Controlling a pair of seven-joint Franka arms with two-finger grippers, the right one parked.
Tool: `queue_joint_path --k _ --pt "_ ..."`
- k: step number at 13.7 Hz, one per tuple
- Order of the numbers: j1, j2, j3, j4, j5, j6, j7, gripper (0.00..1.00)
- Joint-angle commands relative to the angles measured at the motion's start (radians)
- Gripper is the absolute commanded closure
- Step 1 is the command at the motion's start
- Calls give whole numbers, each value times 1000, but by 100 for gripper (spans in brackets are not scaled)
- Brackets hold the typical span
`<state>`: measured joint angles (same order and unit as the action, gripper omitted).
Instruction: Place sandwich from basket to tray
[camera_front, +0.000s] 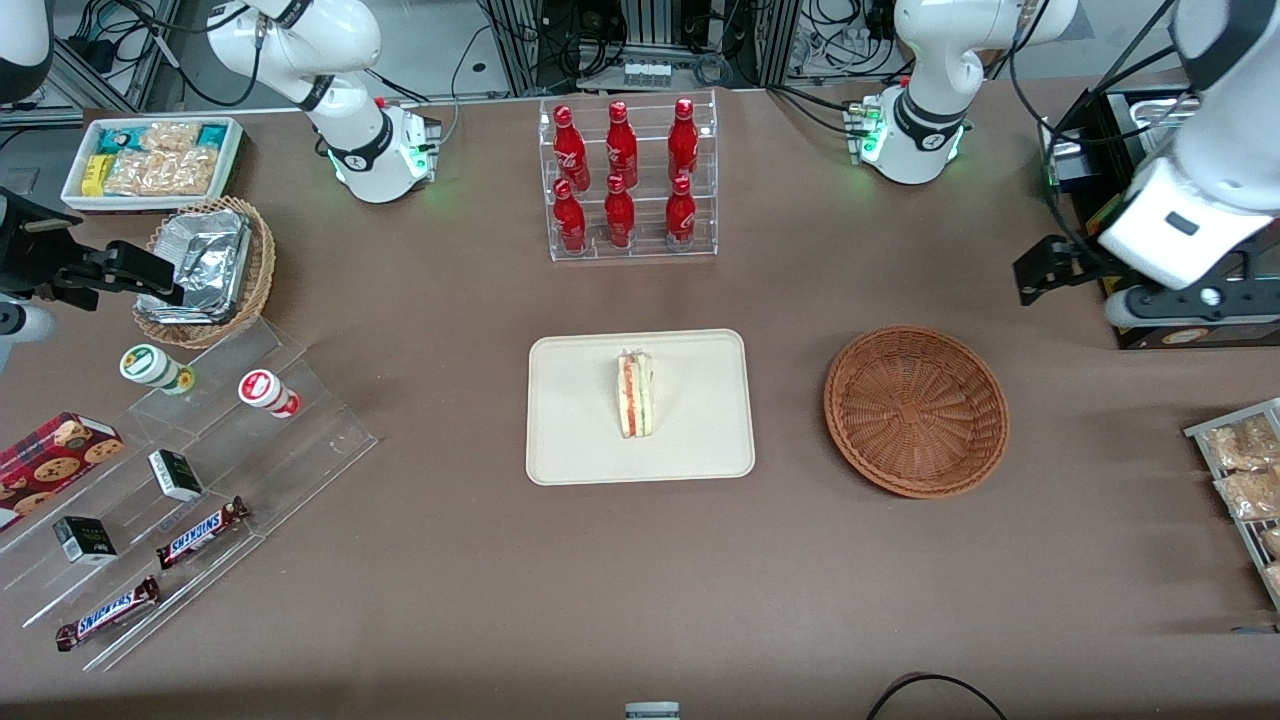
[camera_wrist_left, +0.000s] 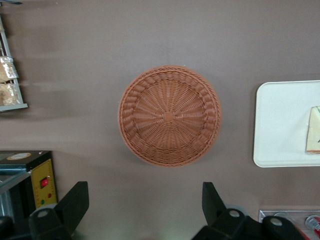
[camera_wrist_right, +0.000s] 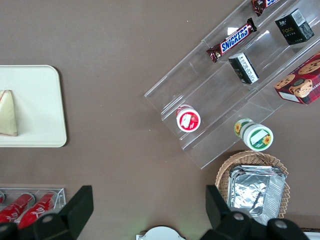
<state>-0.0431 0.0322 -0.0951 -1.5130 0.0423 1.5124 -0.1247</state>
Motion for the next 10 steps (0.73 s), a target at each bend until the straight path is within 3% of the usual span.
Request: queue_joint_path --k 1,10 --pt "-8 -38 66 -22 -27 -21 74 0" --pt "-1 -61 106 -27 -24 -55 123 0"
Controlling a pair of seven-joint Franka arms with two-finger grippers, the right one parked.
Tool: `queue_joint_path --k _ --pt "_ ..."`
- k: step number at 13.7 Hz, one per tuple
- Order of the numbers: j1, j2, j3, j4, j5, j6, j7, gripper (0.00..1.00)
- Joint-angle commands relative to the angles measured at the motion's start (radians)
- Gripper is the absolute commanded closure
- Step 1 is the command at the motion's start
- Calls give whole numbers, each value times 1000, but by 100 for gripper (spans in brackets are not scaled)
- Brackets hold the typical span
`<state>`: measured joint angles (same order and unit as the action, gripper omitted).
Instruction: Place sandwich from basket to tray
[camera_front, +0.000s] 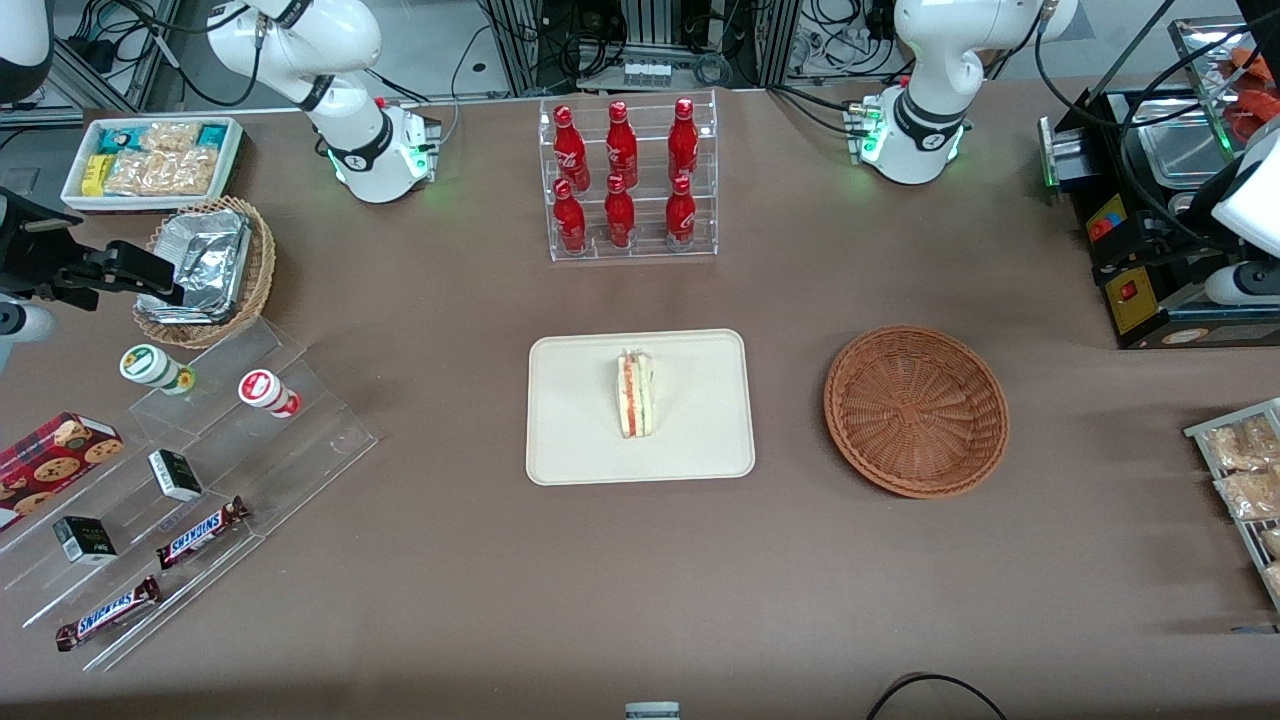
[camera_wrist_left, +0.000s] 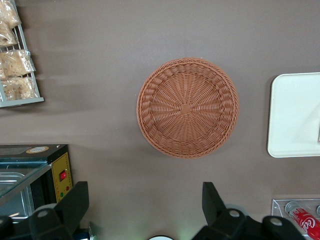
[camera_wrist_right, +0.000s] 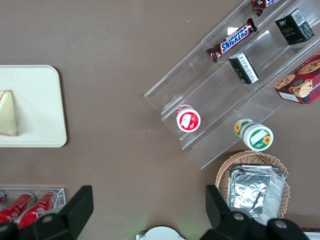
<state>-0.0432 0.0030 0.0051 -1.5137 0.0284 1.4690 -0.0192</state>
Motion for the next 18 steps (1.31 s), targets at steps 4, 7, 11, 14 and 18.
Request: queue_joint_path --k 4,7,11,14,18 --pt "0 -41 6 -39 -2 -1 18 0" --pt "2 -44 6 -37 -10 -3 2 0" --pt "-1 -37 6 -28 -10 -1 -16 0" --pt "-9 11 4 42 -8 -9 -13 0" --pt "-9 15 4 49 -8 -13 -16 0"
